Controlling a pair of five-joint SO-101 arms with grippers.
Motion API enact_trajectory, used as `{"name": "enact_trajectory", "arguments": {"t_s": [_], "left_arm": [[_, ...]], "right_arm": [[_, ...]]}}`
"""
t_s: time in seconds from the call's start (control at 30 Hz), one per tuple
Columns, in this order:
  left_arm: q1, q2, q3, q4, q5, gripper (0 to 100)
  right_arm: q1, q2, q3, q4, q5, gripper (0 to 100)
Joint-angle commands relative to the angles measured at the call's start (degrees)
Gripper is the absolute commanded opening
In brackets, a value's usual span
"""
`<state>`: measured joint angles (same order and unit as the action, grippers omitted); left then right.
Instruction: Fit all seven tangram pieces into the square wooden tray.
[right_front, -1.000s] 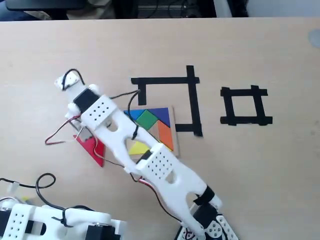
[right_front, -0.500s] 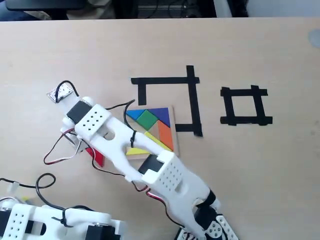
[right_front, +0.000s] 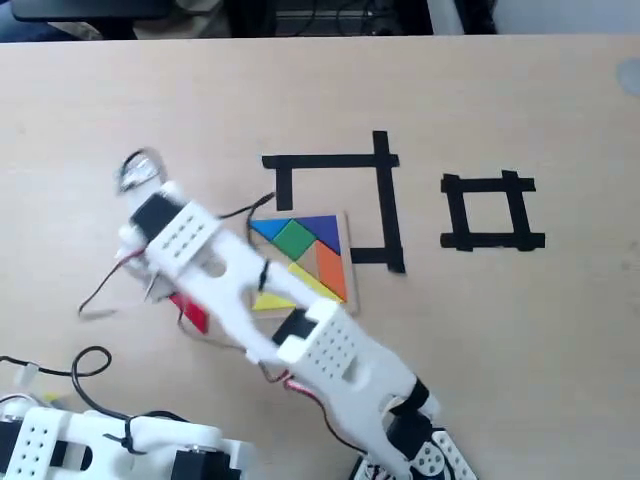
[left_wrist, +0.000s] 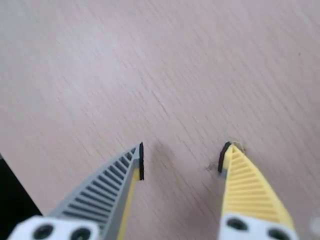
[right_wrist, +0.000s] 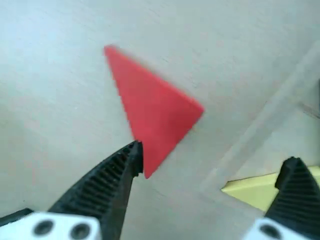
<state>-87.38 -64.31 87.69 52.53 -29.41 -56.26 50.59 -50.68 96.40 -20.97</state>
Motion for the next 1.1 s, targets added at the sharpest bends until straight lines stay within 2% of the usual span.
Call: {"name": "enact_trajectory", "arguments": {"t_s": [0.0, 0.1, 0.63, 1.07], "left_arm": [[0.5, 0.1, 0.2, -0.7, 0.1, 26], [0.5, 0.1, 0.2, -0.7, 0.0, 26], [0.5, 0.1, 0.2, -0.7, 0.0, 26], [0.5, 0.1, 0.2, -0.7, 0.0, 26]], "right_arm": [[-3.5, 0.7, -4.6, 1.3, 2.3, 37.1], [-3.7, 3.5, -5.0, 0.3, 2.4, 36.8], [-2.7, 7.5, -5.2, -2.5, 15.6, 36.4], [-1.1, 11.9, -9.0, -4.0, 16.0, 36.4]]}}
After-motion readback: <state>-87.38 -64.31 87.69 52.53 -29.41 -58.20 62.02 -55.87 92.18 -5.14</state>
